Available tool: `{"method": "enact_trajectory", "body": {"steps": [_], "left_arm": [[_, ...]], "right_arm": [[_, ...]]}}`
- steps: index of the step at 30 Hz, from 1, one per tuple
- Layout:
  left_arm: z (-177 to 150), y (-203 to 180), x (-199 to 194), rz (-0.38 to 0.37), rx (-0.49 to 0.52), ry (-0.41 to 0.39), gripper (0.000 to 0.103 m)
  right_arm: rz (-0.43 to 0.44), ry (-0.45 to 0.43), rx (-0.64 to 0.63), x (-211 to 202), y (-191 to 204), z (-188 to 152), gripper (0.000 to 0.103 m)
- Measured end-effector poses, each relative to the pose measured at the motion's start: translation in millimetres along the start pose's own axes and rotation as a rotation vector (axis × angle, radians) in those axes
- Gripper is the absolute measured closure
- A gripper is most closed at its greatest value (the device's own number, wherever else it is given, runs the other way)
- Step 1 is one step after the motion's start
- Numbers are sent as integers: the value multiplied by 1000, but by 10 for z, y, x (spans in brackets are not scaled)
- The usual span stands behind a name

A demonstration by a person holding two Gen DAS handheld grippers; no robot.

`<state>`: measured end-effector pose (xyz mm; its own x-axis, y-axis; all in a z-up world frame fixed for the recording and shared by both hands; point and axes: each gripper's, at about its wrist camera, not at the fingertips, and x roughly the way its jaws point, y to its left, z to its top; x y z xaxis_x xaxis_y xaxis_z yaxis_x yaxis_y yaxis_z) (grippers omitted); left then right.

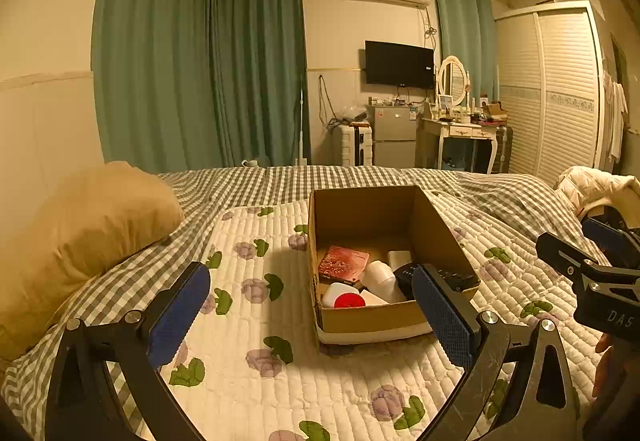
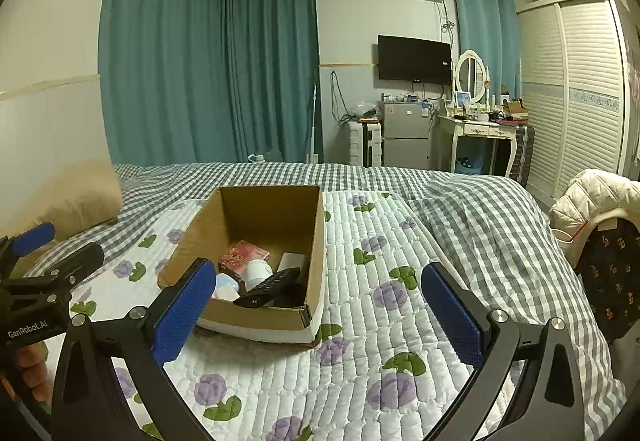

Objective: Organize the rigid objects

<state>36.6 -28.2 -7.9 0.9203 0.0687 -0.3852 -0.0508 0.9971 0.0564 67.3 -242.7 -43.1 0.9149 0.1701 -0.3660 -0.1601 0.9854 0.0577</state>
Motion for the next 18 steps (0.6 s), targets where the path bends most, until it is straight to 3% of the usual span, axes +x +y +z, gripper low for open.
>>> {"method": "enact_trajectory", "body": {"steps": [18], "left_arm": [[16,-45,-31,-32,0,22,0]], "right_arm": [[-15,3,-24,14,37,-1,0]]}}
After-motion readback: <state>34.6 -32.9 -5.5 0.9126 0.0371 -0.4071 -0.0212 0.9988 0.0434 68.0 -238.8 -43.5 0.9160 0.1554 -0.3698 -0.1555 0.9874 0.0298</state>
